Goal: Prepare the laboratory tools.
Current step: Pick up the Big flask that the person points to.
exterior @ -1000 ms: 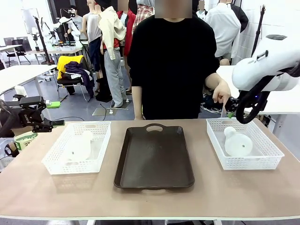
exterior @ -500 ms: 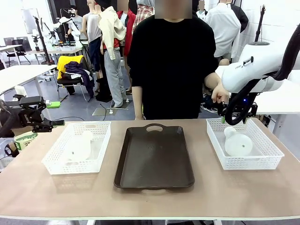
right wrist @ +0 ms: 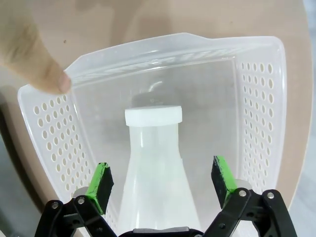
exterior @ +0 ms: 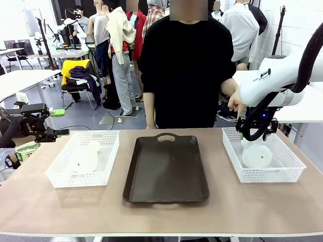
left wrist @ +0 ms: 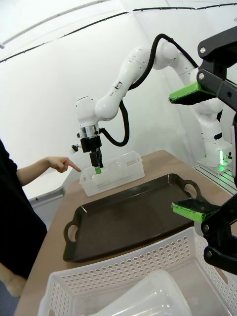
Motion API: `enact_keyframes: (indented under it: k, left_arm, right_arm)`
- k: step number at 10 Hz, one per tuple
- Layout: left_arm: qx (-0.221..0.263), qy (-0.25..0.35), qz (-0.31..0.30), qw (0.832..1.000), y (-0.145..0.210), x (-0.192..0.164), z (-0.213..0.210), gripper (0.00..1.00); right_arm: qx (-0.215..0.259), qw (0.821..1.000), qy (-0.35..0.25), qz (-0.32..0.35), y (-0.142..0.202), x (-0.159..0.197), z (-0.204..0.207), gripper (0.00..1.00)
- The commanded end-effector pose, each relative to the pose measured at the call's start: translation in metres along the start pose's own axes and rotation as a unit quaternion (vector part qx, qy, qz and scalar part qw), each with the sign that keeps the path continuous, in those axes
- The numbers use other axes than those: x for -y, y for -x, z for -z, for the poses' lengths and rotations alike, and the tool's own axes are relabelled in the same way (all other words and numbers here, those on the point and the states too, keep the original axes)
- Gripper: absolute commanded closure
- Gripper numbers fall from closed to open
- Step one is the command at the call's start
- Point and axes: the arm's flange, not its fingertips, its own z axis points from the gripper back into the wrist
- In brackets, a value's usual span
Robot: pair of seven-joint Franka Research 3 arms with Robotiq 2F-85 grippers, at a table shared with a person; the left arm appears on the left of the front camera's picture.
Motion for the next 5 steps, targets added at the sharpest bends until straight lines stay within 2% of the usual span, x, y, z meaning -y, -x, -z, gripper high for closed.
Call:
enact_keyframes:
  k: [1, 5]
  left_arm:
    - [0.012, 0.013, 0.004, 1.000, -0.0007, 0.0001, 0.0008, 0.00]
    - [0.012, 0.013, 0.004, 1.000, -0.0007, 0.0001, 0.0008, 0.00]
  right_arm:
    - [0.005, 1.000, 0.002, -0.003, -0.0004, -0.0007, -0.0066, 0.00]
    - [0.005, 1.000, 0.002, -0.003, -0.0004, -0.0007, -0.0066, 0.00]
